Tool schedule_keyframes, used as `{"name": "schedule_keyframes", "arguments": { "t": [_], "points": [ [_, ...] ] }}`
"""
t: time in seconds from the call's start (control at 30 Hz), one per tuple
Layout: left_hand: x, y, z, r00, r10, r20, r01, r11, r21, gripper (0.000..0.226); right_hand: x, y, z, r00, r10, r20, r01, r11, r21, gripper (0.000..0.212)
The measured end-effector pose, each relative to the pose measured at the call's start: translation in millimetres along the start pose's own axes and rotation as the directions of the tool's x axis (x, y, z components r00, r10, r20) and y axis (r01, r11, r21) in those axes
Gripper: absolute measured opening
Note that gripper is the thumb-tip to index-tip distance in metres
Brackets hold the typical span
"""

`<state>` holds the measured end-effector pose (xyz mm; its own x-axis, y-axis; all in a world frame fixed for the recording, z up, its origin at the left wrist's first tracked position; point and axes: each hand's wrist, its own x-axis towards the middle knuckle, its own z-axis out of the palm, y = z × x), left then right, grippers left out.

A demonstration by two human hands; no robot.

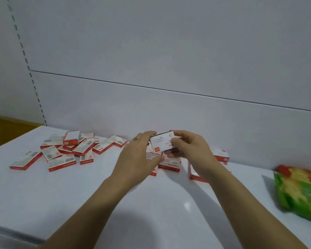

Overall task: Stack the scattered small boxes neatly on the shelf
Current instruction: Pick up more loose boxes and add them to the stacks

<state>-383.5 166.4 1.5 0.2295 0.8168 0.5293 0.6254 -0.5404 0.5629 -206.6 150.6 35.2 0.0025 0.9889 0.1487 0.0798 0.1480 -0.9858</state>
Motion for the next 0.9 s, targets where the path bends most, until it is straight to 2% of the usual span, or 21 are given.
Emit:
{"name": "schedule_keyframes", "arguments": {
  "t": [0.1, 0.23, 0.33, 0.43, 0.53, 0.6, 0.7, 0.77, 0.83, 0.9],
  "points": [
    [1.9, 19.5, 20.5, 0.999, 0.048, -0.016, -0.049, 0.993, -0.108, 0.055, -14.8, 0.5, -26.0, 0.999, 0.016, -0.045, -0.017, 1.0, -0.025, 0.023],
    [4.8, 36.5, 42.9, 0.995, 0.088, 0.039, -0.077, 0.97, -0.23, 0.048, -31.1, 3.7, -57.0, 0.993, 0.047, -0.109, -0.058, 0.994, -0.098, 0.022],
    [11.7, 45.8, 53.1, 0.986, 0.099, 0.133, -0.056, 0.954, -0.295, 0.047, -39.3, 6.7, -75.0, 0.985, 0.051, -0.164, -0.071, 0.99, -0.119, 0.019],
    [21.3, 52.4, 60.6, 0.952, 0.142, 0.27, -0.066, 0.961, -0.27, 0.048, -44.1, 11.3, -87.4, 0.976, 0.056, -0.21, -0.074, 0.994, -0.079, 0.017],
    [28.3, 56.7, 68.1, 0.912, 0.166, 0.374, -0.04, 0.946, -0.322, 0.053, -45.3, 13.5, -99.4, 0.983, 0.053, -0.178, -0.074, 0.991, -0.113, 0.021],
    [29.6, 59.5, 73.6, 0.901, 0.169, 0.4, 0.013, 0.91, -0.414, 0.057, -45.0, 13.6, -110.2, 0.991, 0.069, -0.11, -0.084, 0.987, -0.137, 0.03],
    [26.0, 65.5, 84.2, 0.923, 0.085, 0.375, 0.178, 0.769, -0.613, 0.053, -48.0, 19.8, -124.5, 0.994, 0.104, 0.042, -0.103, 0.994, -0.038, 0.046],
    [20.1, 70.6, 92.8, 0.928, 0.054, 0.369, 0.216, 0.73, -0.649, 0.042, -53.4, 28.3, -127.0, 0.989, 0.102, 0.106, -0.106, 0.994, 0.026, 0.052],
    [13.0, 74.2, 99.9, 0.939, 0.026, 0.342, 0.218, 0.724, -0.655, 0.027, -58.2, 34.9, -124.9, 0.991, 0.091, 0.1, -0.09, 0.996, -0.013, 0.05],
    [8.0, 76.4, 104.0, 0.946, -0.02, 0.323, 0.25, 0.679, -0.69, 0.017, -59.0, 38.9, -122.3, 0.998, 0.06, 0.024, -0.058, 0.997, -0.059, 0.046]
  ]
}}
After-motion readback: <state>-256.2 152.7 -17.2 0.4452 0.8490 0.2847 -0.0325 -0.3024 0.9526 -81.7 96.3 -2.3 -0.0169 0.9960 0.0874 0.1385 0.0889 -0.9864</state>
